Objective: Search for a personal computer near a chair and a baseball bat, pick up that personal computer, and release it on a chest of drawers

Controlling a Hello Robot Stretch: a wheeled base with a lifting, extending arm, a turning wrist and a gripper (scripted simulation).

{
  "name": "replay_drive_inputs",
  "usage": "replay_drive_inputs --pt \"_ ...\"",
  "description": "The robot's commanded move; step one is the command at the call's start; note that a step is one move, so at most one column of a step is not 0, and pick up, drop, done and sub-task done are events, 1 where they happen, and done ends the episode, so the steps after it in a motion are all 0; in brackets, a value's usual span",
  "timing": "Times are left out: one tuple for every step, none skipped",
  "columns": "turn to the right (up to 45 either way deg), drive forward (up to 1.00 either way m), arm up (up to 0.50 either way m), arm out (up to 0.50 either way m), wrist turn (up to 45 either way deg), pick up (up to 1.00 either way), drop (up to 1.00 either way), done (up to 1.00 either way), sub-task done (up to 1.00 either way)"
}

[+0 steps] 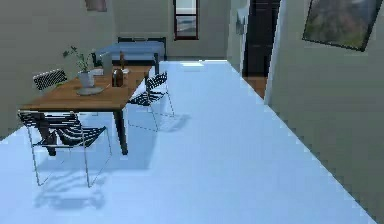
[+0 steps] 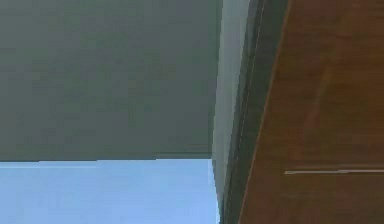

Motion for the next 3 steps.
replay_drive_inputs --pt "-45.0 0.00 0.00 0.00 0.0 0.00 0.00 0.00 0.00" --pt "-24.0 0.00 0.00 0.00 0.0 0.00 0.00 0.00 0.00" --pt "0.0 1.00 0.00 0.00 0.0 0.00 0.00 0.00 0.00"
